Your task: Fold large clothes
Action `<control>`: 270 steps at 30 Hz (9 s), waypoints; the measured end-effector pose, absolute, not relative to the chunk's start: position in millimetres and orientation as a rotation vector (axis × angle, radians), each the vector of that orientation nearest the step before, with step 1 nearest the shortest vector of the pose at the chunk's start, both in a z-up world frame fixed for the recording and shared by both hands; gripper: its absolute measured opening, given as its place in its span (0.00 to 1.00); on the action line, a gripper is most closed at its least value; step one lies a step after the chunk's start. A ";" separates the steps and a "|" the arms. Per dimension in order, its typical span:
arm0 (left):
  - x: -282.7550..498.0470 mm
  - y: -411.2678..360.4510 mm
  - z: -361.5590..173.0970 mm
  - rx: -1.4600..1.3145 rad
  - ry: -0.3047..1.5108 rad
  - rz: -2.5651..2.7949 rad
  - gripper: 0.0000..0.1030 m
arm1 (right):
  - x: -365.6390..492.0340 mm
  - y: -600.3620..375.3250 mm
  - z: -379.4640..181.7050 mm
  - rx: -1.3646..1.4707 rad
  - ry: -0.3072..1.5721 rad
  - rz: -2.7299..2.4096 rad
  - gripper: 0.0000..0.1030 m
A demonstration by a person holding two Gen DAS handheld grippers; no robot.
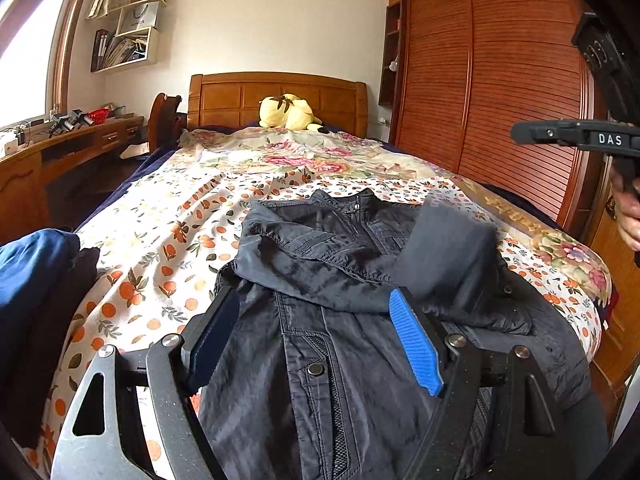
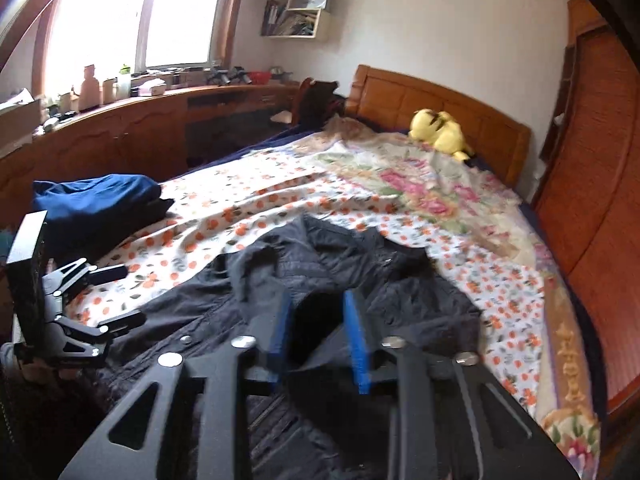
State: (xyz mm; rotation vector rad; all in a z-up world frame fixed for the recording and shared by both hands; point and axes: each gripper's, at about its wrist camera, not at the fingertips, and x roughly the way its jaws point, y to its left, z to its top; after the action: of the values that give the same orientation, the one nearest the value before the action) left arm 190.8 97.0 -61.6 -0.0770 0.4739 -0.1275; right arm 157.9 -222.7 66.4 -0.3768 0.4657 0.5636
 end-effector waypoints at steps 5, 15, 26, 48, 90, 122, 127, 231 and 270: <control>192.2 92.0 -65.7 -0.065 0.485 -0.131 0.76 | 162.3 -230.2 35.8 -0.351 0.513 0.541 0.39; 201.5 72.0 -78.0 -0.029 0.525 -0.148 0.76 | 186.4 -249.2 -21.4 -0.273 0.628 0.499 0.39; 211.2 45.2 -92.3 -0.001 0.570 -0.168 0.76 | 197.3 -257.3 -73.6 -0.175 0.674 0.494 0.39; 214.2 20.0 -132.0 -0.036 0.739 -0.177 0.71 | 199.2 -261.9 -112.9 -0.153 0.683 0.488 0.39; 182.7 56.8 -104.0 -0.108 0.625 -0.188 0.80 | 262.2 -321.0 -88.7 -0.138 0.663 0.290 0.39; 174.8 91.0 -102.0 -0.106 0.602 -0.101 0.80 | 240.0 -326.3 -97.2 -0.267 0.759 0.372 0.41; 172.4 91.3 -99.5 -0.104 0.594 -0.105 0.80 | 185.2 -344.6 -103.1 -0.248 0.781 0.374 0.41; 107.1 130.7 -129.1 -0.019 0.847 -0.137 0.07 | 92.1 -370.0 -106.5 -0.061 0.807 0.522 0.08; 109.4 85.3 -3.6 0.033 0.561 -0.179 0.06 | 104.2 -393.3 -26.0 0.031 0.614 0.526 0.05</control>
State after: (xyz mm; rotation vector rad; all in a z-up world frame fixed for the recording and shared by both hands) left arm 109.4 85.3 -3.6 0.0334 0.5609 -0.1785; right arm 104.2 -393.3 -26.0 0.0308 0.6140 0.5263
